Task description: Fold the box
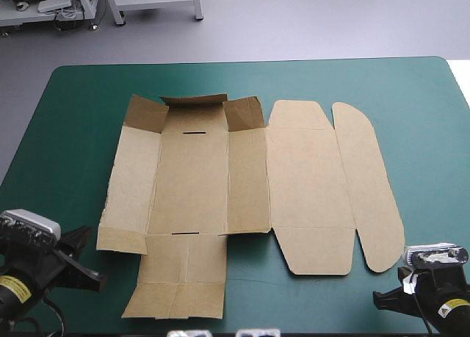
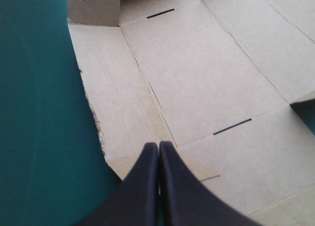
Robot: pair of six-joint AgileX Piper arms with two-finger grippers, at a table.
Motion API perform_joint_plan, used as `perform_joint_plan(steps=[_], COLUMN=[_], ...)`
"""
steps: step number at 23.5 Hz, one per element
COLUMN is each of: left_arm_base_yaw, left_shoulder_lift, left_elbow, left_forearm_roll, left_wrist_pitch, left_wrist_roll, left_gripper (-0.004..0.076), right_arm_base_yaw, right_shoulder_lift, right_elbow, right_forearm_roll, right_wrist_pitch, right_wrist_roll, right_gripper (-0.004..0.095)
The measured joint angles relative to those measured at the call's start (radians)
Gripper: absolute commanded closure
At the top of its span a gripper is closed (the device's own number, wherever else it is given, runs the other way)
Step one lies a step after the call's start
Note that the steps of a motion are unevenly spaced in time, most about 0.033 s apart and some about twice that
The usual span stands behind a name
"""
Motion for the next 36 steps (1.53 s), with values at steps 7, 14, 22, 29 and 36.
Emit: perform_joint_plan(steps=[7,14,22,29,36], left_arm_base_yaw=[0.000,0.000,0.408,0.896,0.992], left_shoulder_lift=[0.245,0.618,0.828,0.971,1.142], left_elbow=[-0.162,-0.310,-0.402,-0.405,-0.373], left_forearm_roll=[0.090,0.314,0.067,-0.606,-0.758], left_wrist_pitch=[-0.002,-0.130,-0.155,0.053,0.221], left_wrist_roll=[-0.006,-0.127,-0.023,0.446,0.575], left_gripper=[0.0733,0.0733,0.0731,0.0731,0.0733], right_arm_base_yaw=[0.000,0.000,0.000,0.000,0.000], right_shoulder_lift=[0.000,0.000,0.000,0.000,0.000], right_elbow=[0.000,0.000,0.000,0.000,0.000], right_forearm_roll=[0.000,0.000,0.000,0.000,0.000], right_wrist_pitch=[0.000,0.000,0.000,0.000,0.000], right_wrist_roll=[0.000,0.000,0.000,0.000,0.000], right_gripper=[0.0926,0.0926,0.0926,0.0926,0.0926])
